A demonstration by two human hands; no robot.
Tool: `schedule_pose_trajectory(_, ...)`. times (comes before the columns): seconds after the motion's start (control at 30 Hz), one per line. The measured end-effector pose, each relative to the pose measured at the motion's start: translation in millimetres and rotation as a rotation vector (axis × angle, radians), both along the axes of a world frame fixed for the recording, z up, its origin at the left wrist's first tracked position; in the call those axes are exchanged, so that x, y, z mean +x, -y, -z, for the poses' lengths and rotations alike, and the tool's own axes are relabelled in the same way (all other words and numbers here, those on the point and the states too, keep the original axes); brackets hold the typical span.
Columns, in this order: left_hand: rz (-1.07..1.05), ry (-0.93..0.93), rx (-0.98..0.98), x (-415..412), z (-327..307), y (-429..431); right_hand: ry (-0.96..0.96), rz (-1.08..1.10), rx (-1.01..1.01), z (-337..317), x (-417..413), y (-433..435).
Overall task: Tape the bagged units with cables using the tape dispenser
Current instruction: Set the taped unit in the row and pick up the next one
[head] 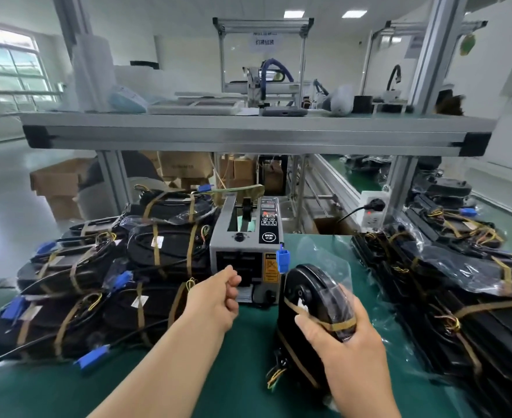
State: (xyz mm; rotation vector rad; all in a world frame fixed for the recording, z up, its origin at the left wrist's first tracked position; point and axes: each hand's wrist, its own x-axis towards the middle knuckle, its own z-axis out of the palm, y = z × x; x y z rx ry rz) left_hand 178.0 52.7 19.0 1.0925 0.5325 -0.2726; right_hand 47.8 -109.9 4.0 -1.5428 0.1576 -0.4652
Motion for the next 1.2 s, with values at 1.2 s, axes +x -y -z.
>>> schedule_pose_trajectory(1.2,0.326,0.706,0.490,-105,-58,-3,0.044,-0.199,-0.232,9,-11,-15)
